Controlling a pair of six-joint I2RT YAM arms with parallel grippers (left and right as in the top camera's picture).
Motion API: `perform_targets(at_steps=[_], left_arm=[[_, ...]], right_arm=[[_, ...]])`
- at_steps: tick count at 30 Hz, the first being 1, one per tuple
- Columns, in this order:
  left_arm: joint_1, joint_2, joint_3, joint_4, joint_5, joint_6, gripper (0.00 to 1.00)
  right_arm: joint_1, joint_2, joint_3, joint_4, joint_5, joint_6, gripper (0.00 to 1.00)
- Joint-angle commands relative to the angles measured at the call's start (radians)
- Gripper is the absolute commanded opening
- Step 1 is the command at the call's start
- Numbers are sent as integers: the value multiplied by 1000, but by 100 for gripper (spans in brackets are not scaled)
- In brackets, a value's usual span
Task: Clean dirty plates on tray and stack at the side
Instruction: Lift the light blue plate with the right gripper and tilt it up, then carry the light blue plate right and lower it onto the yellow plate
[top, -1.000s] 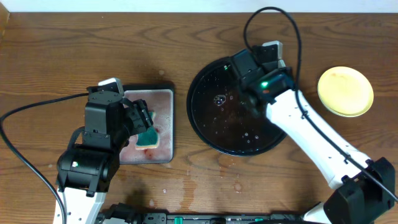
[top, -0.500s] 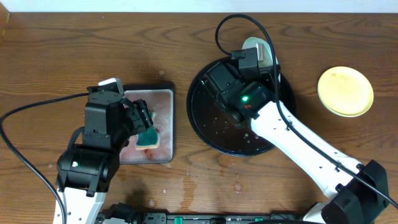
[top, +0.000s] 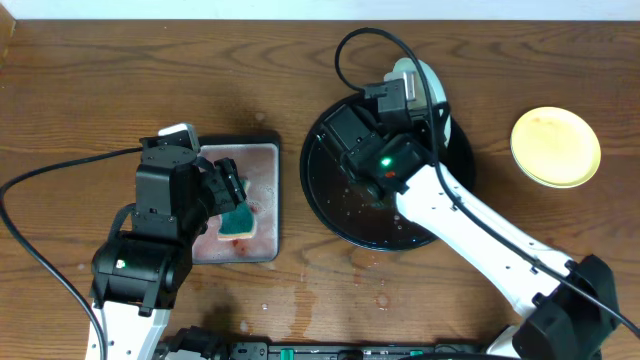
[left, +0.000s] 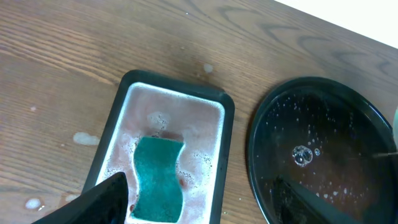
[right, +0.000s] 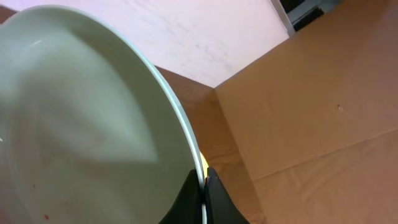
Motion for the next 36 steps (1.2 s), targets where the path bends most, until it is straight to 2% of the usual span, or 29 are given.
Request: perform_targets(at_steps=[1,6,36], left_arm=[[3,0,22,2,-2,11,74],[3,0,22,2,-2,11,74],[3,0,22,-5,-2,11,74]], right_arm=[[15,53,6,0,48,-22,1],[14,84,6,0,114,-37,1],[7,84,6,16,-3,-29,1]])
